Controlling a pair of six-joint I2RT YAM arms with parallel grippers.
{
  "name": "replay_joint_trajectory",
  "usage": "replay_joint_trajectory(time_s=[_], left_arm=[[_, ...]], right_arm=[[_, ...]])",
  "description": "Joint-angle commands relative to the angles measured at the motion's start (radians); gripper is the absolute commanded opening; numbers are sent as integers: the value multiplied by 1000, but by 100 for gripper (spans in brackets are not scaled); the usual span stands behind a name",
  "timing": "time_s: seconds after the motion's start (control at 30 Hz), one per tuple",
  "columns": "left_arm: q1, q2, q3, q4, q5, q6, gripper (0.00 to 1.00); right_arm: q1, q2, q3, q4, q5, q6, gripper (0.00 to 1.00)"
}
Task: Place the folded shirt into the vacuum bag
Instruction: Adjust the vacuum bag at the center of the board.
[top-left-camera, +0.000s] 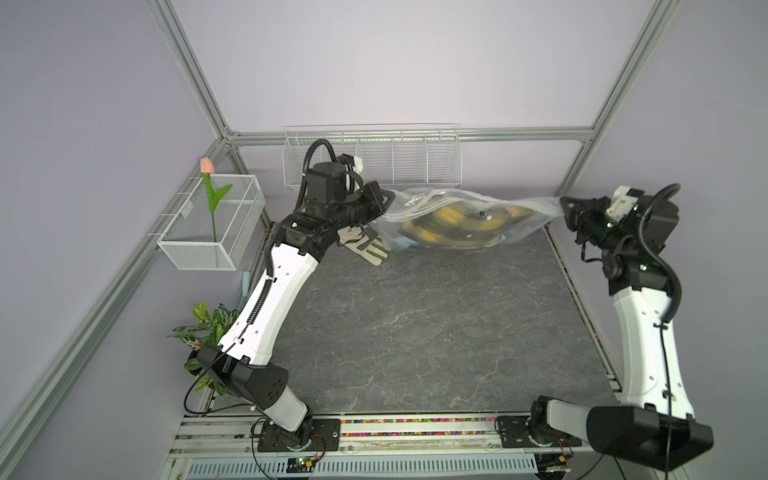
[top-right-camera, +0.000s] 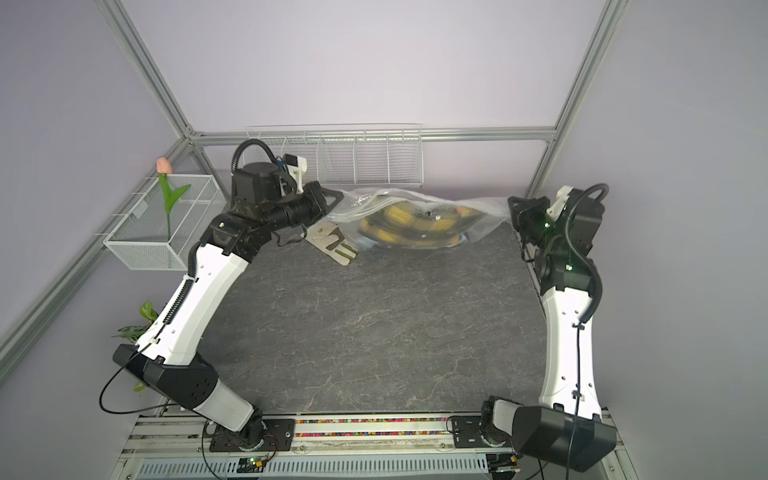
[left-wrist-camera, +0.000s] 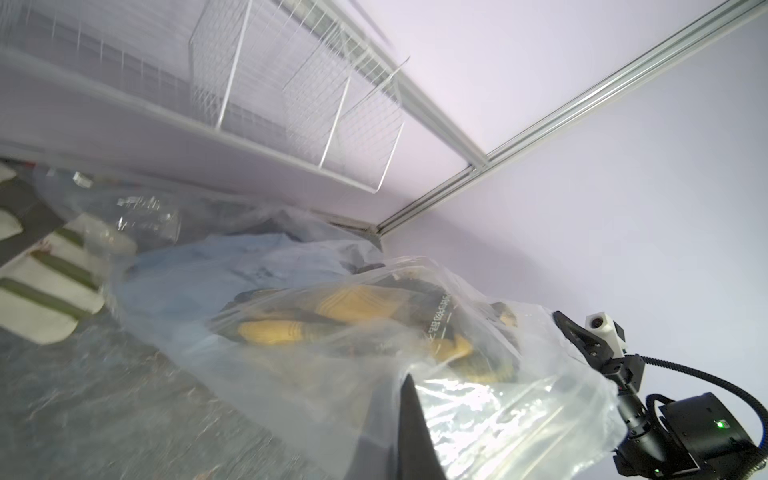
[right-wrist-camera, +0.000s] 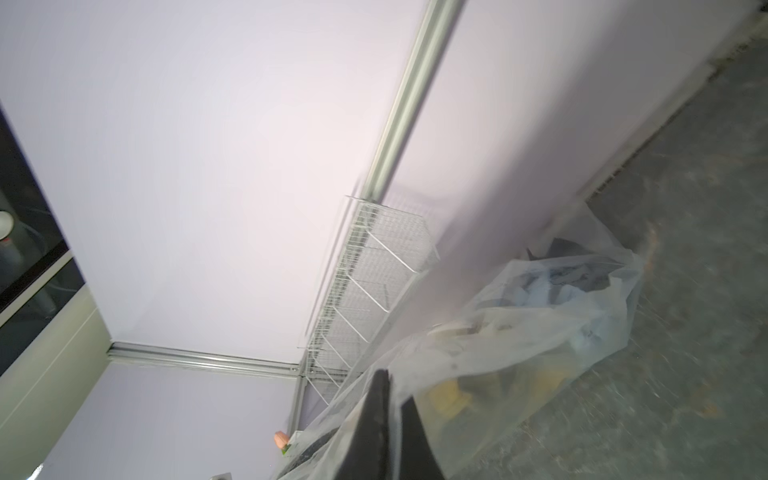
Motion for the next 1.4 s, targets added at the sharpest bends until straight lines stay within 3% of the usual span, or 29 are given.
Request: replay_joint_trajectory(time_s=[0.0, 0.1, 0.2, 0.33, 0.53, 0.77, 0.87, 0.97, 1.03, 1.23, 1.37], left_arm=[[19, 24, 140, -49, 23, -29, 0], [22, 46, 165, -20, 50, -65, 0], [23, 27, 113, 34, 76, -81, 0], [21, -115, -204, 193, 93, -128, 0], [0, -293, -590, 274, 113, -138, 0], [-18, -477, -955, 269, 115, -142, 18], [-16, -541, -1005, 197, 92, -113, 27], [-13, -592, -971, 66, 21, -46, 38], [-9, -607, -914, -25, -30, 3, 43], [-21, -582, -761, -155, -136, 119, 46], [-146, -515, -724, -126, -199, 151, 47]], right_arm=[[-12, 91, 204, -11, -48, 27, 7], [-7, 191, 384, -85, -111, 11, 7], [1, 179, 380, -128, -116, -36, 7], [-8, 48, 105, -34, -131, -21, 7], [-8, -147, -346, 84, -148, -3, 7], [-2, -411, -849, 75, -159, -10, 8], [1, -504, -928, -14, -175, -53, 23], [-2, -547, -894, -178, -153, -168, 46], [-1, -541, -834, -289, -97, -260, 54], [-5, -464, -557, -528, 166, -533, 62], [15, -406, -405, -635, 273, -658, 65]])
